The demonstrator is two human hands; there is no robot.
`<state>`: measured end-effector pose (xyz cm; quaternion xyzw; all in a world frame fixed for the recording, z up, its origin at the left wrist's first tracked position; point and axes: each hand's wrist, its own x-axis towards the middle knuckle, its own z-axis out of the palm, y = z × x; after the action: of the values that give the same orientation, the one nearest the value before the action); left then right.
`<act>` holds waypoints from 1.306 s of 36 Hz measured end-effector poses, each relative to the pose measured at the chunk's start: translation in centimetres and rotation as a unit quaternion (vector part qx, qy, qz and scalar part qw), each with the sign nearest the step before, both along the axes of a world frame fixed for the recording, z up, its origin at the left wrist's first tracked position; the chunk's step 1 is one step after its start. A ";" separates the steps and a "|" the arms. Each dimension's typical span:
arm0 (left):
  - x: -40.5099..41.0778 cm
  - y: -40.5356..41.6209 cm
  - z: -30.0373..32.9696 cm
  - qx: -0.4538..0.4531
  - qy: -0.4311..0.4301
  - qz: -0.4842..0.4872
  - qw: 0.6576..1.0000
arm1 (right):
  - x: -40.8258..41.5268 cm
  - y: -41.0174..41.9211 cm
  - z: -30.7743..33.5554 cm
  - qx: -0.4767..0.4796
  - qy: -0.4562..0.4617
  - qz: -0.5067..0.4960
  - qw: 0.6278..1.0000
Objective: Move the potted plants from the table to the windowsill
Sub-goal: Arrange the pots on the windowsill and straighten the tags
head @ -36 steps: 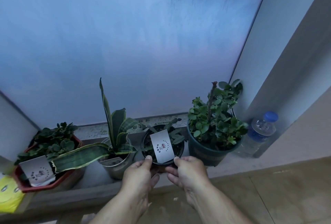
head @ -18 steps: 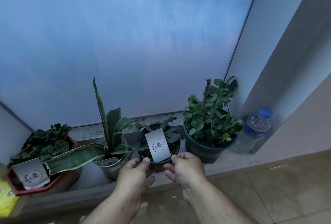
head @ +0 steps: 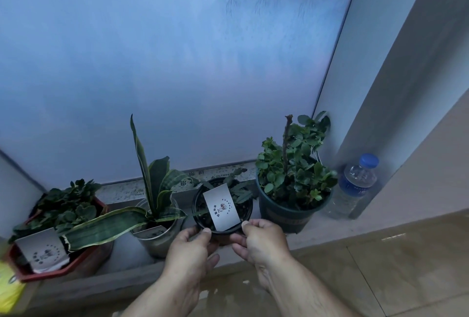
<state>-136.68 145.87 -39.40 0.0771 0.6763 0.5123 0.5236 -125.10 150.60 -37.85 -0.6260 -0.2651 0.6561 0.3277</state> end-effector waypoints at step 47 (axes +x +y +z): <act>10.6 5.5 3.9 0.094 0.193 -0.073 0.974 | 11.9 4.5 2.4 0.014 -0.010 -0.086 0.996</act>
<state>-126.03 151.35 -35.54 0.2725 0.7057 0.5097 0.4097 -113.24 155.09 -35.48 -0.6481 -0.2229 0.6157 0.3887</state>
